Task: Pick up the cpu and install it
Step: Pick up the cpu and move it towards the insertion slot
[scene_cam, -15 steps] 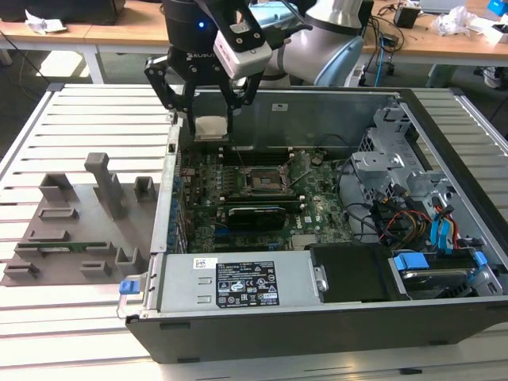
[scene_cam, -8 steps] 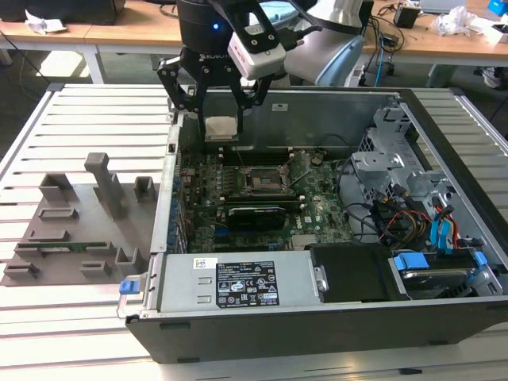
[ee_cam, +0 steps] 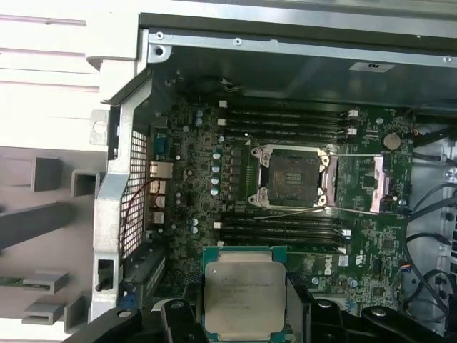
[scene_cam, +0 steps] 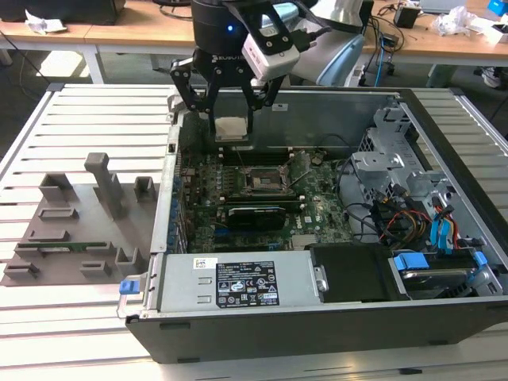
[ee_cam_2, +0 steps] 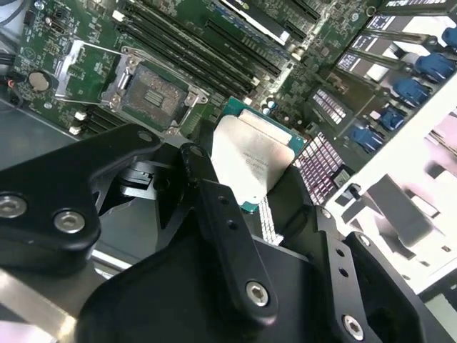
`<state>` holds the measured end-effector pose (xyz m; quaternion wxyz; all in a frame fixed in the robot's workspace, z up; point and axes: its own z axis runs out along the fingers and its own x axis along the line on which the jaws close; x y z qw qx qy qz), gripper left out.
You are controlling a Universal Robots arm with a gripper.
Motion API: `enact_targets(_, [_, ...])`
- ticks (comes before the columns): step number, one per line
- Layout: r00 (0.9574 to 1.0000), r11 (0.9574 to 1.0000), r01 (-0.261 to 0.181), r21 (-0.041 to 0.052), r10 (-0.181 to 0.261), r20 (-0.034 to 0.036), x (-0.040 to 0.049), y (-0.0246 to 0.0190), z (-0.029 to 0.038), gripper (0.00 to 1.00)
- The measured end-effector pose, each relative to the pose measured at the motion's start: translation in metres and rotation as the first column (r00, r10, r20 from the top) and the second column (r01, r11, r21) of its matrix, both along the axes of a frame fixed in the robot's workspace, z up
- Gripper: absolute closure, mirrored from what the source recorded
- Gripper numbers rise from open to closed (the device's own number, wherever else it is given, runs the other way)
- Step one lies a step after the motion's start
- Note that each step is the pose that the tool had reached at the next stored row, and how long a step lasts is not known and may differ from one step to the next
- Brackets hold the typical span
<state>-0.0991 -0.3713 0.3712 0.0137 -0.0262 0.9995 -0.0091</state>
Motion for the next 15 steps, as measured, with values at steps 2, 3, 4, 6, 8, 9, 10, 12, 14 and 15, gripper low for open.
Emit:
enact_targets(2, [1.0000,1.0000,0.000,-0.0006,0.000,-0.0001,0.0035,0.0019,-0.0006,0.45])
enact_targets(3, [1.0000,1.0000,0.000,-0.0011,0.000,0.0000,0.0056,0.0033,-0.0009,0.45])
enact_targets(4, [1.0000,1.0000,0.000,-0.0015,0.000,-0.0001,0.0074,0.0045,-0.0012,0.45])
enact_targets(6, [1.0000,1.0000,0.000,-0.0020,0.000,0.0000,0.0110,0.0068,-0.0019,0.45])
enact_targets(8, [1.0000,1.0000,0.000,-0.0024,0.000,0.0000,0.0165,0.0099,-0.0030,0.45])
enact_targets(9, [1.0000,1.0000,0.000,-0.0025,0.000,0.0000,0.0189,0.0112,-0.0034,0.45])
enact_targets(10, [1.0000,1.0000,0.000,-0.0026,0.000,-0.0001,0.0206,0.0121,-0.0037,0.45])
enact_targets(12, [1.0000,1.0000,0.000,-0.0027,0.000,0.0000,0.0249,0.0141,-0.0045,0.45])
enact_targets(14, [1.0000,1.0000,0.000,-0.0031,0.000,-0.0001,0.0318,0.0171,-0.0056,0.45])
enact_targets(15, [1.0000,1.0000,0.000,-0.0031,0.000,-0.0001,0.0347,0.0181,-0.0060,0.45])
